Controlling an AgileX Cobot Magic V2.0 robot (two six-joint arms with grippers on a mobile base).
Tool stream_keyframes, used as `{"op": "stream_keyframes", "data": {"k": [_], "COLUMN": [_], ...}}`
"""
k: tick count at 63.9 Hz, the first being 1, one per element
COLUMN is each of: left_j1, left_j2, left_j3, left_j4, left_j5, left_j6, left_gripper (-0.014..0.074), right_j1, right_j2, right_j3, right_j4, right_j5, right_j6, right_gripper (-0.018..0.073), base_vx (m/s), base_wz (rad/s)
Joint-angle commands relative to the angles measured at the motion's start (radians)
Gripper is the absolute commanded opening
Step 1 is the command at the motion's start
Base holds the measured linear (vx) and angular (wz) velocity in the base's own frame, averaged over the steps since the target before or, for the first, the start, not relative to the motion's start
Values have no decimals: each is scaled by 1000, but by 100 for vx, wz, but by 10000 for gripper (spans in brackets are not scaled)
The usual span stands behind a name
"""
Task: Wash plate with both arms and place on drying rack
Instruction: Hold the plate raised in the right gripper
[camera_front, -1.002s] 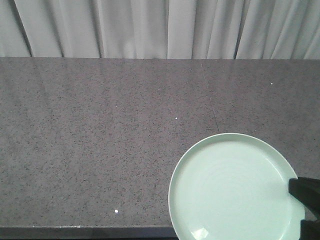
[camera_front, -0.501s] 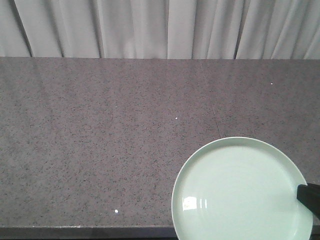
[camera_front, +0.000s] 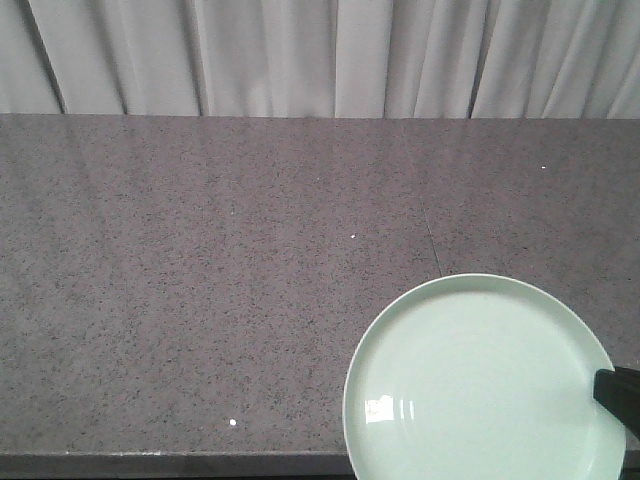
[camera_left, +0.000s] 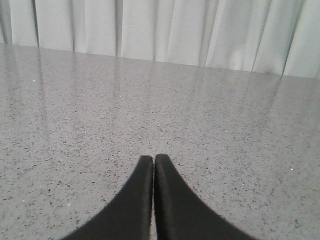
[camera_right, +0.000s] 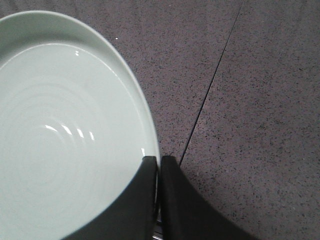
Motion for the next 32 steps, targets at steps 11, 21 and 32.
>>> {"op": "stream_keyframes", "data": {"k": [11, 21, 32], "left_j1": [0, 0, 0], "left_j2": [-15, -15, -15], "left_j3": [-27, -27, -27], "left_j4": [-7, -7, -7], "left_j5": [-69, -69, -69], "left_j6": [-2, -2, -2], "left_gripper": [-6, -6, -6], "right_j1": [-7, -7, -7], "right_j2": [4, 4, 4], "right_j3": [-27, -27, -27], "right_j4": [18, 18, 19], "right_j5": [-61, -61, -61], "right_j6": [-3, -3, -3], "right_gripper": [-4, -4, -4], "base_vx": [0, 0, -1], "base_wz": [0, 0, 3]}}
